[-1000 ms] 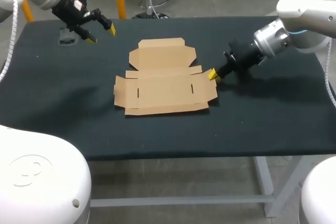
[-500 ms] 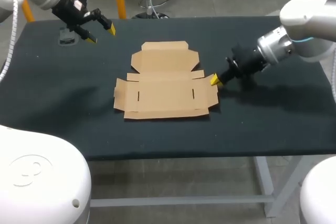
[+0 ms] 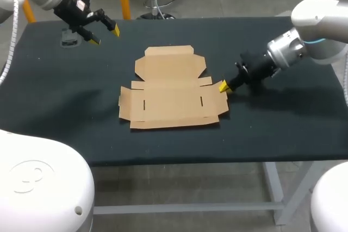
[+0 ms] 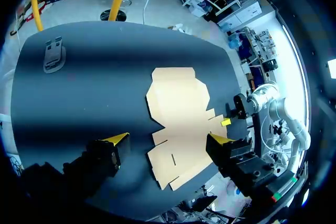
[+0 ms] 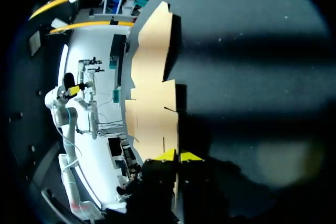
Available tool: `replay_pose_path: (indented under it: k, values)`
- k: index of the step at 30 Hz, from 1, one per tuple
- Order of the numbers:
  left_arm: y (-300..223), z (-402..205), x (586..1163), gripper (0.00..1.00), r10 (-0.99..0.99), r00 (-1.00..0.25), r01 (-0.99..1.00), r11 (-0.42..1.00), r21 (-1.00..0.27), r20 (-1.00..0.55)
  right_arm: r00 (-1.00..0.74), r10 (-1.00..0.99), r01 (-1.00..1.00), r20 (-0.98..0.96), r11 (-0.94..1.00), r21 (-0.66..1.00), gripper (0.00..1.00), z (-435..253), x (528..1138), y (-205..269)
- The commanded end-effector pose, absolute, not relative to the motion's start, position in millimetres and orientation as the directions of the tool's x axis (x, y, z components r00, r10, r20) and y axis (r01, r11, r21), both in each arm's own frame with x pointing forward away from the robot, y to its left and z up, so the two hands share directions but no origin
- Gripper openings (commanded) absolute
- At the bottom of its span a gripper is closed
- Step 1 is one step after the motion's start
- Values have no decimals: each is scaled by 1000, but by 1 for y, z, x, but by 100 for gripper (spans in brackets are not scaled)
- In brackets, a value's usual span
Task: Assemble the packaging by folding the flat box into shape, placing the metal phone stand inside, and closing the box properly
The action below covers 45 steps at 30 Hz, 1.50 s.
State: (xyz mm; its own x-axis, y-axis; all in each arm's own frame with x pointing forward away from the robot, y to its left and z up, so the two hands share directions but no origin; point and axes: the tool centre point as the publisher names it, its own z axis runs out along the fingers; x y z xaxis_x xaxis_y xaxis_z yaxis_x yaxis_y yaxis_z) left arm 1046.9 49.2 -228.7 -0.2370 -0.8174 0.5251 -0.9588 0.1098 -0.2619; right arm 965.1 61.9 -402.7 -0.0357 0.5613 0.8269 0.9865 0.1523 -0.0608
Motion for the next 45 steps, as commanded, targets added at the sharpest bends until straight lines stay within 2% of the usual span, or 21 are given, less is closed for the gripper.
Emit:
replay_pose_path:
  k: [1, 3, 5, 6, 13, 16, 18, 23, 25, 32, 33, 35, 37, 38, 41, 43, 45]
  values:
    - [49, -227, 1047, 100, -820, -235, -960, 111, -258, 521, -21, 553, 986, 833, 152, -76, 47, -402, 964, 57]
    - [49, -227, 1047, 100, -820, -235, -960, 111, -258, 521, -12, 555, 988, 832, 137, -77, 53, -394, 963, 53]
    - [49, -227, 1047, 100, -820, -235, -960, 111, -258, 521, -13, 554, 989, 832, 127, -69, 81, -383, 963, 48]
    - [49, -227, 1047, 100, -820, -235, -960, 111, -258, 521, -15, 555, 990, 832, 127, -67, 87, -378, 963, 46]
    - [49, -227, 1047, 100, -820, -235, -960, 111, -258, 521, -70, 563, 991, 823, 133, -7, 80, -346, 970, 33]
    - [49, -227, 1047, 100, -820, -235, -960, 111, -258, 521, -125, 597, 988, 793, 145, 46, 79, -334, 981, 22]
    - [49, -227, 1047, 100, -820, -235, -960, 111, -258, 521, -163, 638, 986, 753, 127, 106, 75, -328, 991, 10]
    - [49, -227, 1047, 100, -820, -235, -960, 111, -258, 521, -231, 692, 972, 684, 132, 195, 87, -309, 1016, -16]
    - [49, -227, 1047, 100, -820, -235, -960, 111, -258, 521, -241, 703, 967, 669, 117, 225, 88, -300, 1024, -25]
    - [50, -227, 1044, 100, -817, -244, -954, 107, -278, 522, -306, 698, 938, 648, 102, 333, 78, -279, 1034, -33]
    - [49, -227, 1043, 93, -816, -244, -953, 101, -286, 524, -307, 694, 937, 651, 99, 336, 76, -279, 1035, -33]
    - [49, -228, 1041, 42, -810, -256, -948, 103, -301, 528, -317, 692, 933, 648, 105, 344, 71, -281, 1037, -31]
    - [49, -229, 1039, 6, -808, -261, -943, 96, -318, 528, -320, 692, 932, 647, 106, 348, 66, -282, 1037, -29]
    - [49, -230, 1037, 0, -805, -265, -942, 97, -321, 532, -324, 690, 930, 647, 107, 351, 64, -283, 1037, -28]
    - [50, -233, 1032, 0, -806, -259, -940, 85, -330, 531, -325, 694, 927, 643, 98, 363, 58, -285, 1038, -26]
    - [50, -235, 1028, 0, -806, -248, -941, 68, -331, 538, -332, 700, 922, 633, 99, 374, 48, -286, 1038, -24]
    - [50, -238, 1024, 0, -806, -234, -944, 55, -325, 543, -336, 696, 920, 635, 100, 378, 43, -288, 1039, -21]
